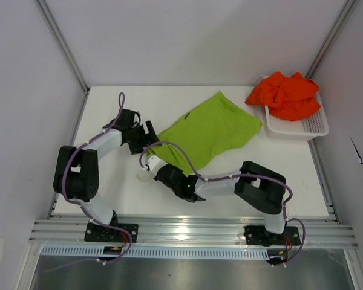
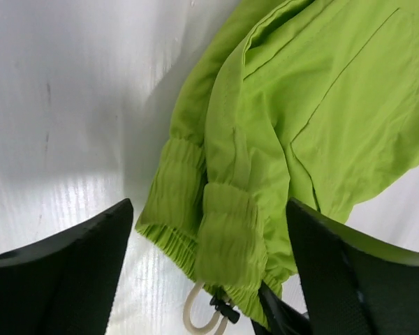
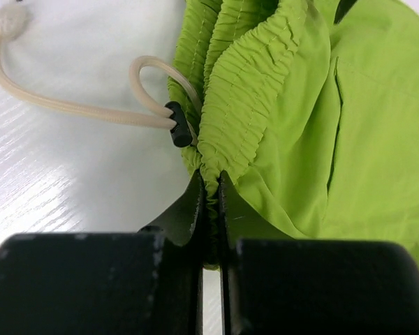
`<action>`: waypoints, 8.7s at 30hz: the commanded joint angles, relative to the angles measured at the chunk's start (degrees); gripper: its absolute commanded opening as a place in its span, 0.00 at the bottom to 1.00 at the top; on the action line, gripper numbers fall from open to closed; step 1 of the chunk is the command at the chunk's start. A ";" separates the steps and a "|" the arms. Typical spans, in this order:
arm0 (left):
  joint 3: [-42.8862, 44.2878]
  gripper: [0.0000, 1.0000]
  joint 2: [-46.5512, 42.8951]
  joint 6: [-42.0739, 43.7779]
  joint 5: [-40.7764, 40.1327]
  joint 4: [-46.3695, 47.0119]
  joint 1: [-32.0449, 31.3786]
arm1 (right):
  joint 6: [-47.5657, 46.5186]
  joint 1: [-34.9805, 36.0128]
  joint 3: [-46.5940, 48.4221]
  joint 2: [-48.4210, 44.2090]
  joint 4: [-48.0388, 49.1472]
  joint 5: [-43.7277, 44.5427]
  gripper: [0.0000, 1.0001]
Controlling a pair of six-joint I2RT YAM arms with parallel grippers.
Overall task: Fold and stack the shorts
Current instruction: Fold the shorts
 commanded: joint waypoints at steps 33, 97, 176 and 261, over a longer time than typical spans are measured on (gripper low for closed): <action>-27.20 0.94 -12.17 -16.36 4.28 38.88 -3.23 | 5.84 -4.06 -1.97 -4.26 5.61 -9.37 0.00; 6.18 0.00 -0.13 7.62 -6.88 2.96 2.48 | 14.59 -43.08 47.65 40.67 -81.10 -89.51 0.00; 57.51 0.00 15.35 37.95 -36.93 -38.35 -9.99 | 68.22 -34.55 14.03 24.75 -20.60 -91.81 0.00; 78.53 0.09 23.09 15.45 -29.55 -53.13 -27.48 | 42.84 -53.45 4.61 -9.37 -43.16 -25.64 0.44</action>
